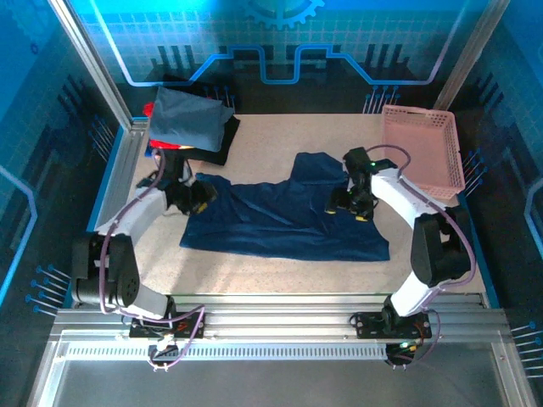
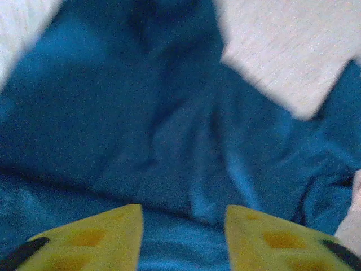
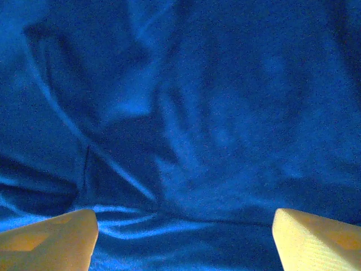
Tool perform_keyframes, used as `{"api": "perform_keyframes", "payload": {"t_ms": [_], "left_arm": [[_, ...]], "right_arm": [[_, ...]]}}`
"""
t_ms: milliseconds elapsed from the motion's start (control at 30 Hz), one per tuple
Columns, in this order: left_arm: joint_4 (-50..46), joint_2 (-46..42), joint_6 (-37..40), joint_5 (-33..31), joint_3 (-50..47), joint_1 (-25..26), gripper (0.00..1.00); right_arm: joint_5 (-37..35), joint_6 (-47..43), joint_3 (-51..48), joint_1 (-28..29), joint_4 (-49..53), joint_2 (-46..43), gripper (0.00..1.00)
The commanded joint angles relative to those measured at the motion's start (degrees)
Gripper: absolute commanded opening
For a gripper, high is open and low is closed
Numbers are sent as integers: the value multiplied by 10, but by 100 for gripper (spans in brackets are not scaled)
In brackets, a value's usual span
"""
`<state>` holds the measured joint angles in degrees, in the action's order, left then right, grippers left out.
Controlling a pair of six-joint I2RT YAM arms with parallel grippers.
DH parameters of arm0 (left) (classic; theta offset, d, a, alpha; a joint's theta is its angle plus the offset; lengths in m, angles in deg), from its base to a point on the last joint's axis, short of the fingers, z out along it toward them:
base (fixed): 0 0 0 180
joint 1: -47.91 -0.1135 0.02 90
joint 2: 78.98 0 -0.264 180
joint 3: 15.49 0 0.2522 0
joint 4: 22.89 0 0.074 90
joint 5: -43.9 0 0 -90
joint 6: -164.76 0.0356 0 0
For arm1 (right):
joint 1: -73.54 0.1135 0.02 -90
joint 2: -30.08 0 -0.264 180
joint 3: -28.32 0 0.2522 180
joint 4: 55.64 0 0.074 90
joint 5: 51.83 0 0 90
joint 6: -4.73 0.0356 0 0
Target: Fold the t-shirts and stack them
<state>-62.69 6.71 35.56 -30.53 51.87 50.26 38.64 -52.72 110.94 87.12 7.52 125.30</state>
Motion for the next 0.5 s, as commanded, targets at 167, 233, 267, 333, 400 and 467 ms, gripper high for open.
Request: {"api": "perform_keyframes", "payload": {"t_ms": [167, 233, 267, 333, 400, 467], "left_arm": [[60, 41, -87, -16, -105, -1, 34], [42, 29, -84, -39, -133, -23, 35], [33, 25, -81, -47, -142, -33, 35], [17, 15, -73, -52, -161, -58, 35], [2, 2, -62, -56, -171, -70, 35], [-26, -12, -58, -68, -177, -78, 35]], "right_arm": [[25, 33, -20, -44, -39, 85, 78], [20, 40, -43, -43, -51, 89, 78], [17, 44, -52, -43, -55, 90, 78], [0, 53, -65, -43, -49, 91, 77], [-11, 62, -76, -41, -43, 85, 77], [-27, 71, -85, -40, -34, 79, 77]]}}
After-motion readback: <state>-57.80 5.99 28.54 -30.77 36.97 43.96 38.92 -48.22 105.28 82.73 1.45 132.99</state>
